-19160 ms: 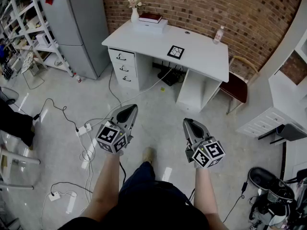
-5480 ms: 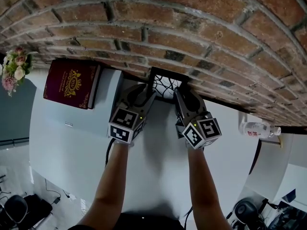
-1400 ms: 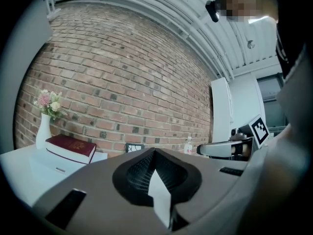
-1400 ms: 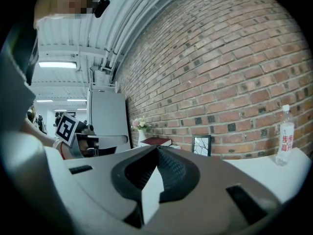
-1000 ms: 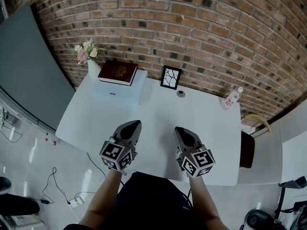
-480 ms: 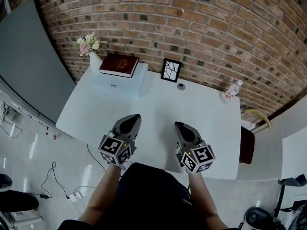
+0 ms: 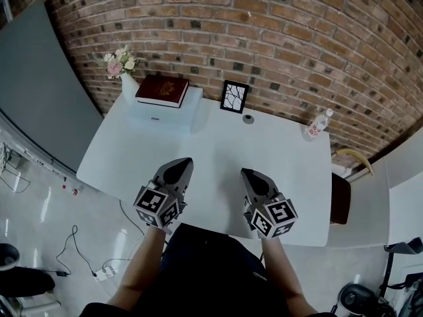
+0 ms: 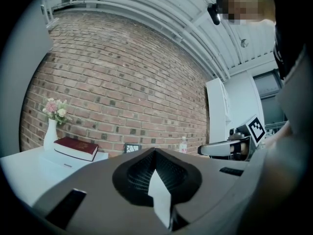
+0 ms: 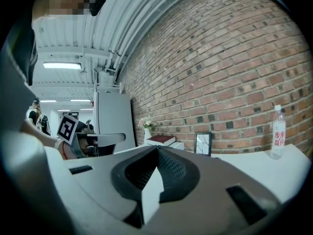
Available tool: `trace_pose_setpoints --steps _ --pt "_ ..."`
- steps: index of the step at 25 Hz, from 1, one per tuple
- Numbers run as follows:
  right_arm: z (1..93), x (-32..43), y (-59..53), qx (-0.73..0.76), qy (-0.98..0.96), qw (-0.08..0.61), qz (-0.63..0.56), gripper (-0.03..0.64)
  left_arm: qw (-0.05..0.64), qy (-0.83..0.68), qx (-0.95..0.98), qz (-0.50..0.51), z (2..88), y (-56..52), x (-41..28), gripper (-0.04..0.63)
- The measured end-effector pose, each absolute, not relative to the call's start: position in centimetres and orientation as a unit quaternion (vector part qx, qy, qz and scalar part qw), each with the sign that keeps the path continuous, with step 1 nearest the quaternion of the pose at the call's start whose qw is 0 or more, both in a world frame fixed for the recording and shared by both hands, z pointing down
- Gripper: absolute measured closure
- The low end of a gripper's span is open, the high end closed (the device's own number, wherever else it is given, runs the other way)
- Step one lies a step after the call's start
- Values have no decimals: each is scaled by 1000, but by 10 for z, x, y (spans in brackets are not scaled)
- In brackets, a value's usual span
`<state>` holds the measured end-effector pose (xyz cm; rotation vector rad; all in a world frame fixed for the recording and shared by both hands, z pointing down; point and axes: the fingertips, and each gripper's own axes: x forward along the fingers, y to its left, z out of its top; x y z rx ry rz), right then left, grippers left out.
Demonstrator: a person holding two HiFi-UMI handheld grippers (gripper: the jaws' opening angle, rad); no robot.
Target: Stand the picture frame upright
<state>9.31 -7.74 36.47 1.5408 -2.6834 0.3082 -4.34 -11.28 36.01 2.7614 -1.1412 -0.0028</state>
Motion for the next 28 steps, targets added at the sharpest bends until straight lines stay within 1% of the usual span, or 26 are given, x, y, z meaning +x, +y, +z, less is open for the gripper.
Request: trace_pose_setpoints --steps 6,19,23,28 --pt "368 93 -82 490 -866 17 101 614 75 -386 919 -14 355 -114 -46 595" --pt "379 77 -93 486 -865 16 119 614 91 -380 920 10 372 -123 -54 595" --pt "383 69 -95 486 -865 19 122 614 106 -380 919 12 380 -129 -62 595" --pt "386 66 -96 486 -865 25 125 614 104 -376 921 10 381 -134 -62 595"
